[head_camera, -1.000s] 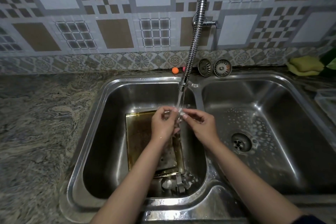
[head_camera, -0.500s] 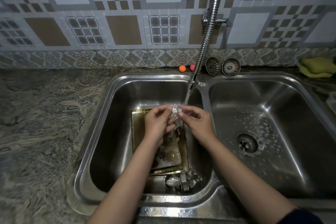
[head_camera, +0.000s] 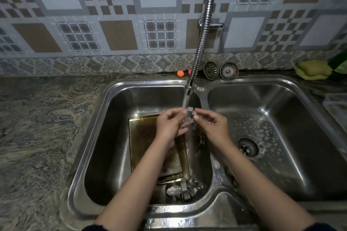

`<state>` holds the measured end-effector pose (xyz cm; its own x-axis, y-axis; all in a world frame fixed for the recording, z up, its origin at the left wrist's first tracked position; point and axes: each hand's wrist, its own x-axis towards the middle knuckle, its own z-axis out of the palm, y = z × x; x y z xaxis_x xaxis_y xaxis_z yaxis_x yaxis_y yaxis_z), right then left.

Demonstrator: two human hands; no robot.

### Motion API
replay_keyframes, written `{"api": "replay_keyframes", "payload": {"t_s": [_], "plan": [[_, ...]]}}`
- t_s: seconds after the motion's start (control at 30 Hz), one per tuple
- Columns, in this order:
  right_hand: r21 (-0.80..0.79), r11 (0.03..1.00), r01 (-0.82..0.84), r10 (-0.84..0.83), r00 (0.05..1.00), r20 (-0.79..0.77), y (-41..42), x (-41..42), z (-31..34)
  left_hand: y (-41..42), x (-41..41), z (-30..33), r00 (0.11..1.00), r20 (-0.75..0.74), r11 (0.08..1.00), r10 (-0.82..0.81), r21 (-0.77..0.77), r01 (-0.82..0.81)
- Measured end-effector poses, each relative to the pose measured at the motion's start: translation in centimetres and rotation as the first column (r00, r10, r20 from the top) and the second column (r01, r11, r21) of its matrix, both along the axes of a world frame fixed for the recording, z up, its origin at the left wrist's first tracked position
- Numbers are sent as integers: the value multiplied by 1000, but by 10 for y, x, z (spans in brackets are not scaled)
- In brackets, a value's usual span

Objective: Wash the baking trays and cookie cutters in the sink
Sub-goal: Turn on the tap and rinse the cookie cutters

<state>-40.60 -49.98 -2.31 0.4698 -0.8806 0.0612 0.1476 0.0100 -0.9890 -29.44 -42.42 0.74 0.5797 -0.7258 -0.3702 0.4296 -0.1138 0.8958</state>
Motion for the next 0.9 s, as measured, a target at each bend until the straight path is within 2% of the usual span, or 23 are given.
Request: {"api": "replay_keyframes", "payload": {"t_s": [0.43,0.7,0.8,0.9], "plan": [[-70,993,-92,88,994,-58,8,21,4,19,22,1,999,17,999,45,-27,-44],[-25,994,-106,103,992,-74,7,23,9,37,32,-4,998,44,998,37,-55,-35],[-12,995,-96,95,994,-62,3,2,19,50,27,-17,989,142,994,-50,102,36],[8,999,-52,52,997,-53,-2,-29,30,65,17,-36,922,213,902,-323,366,231]]}}
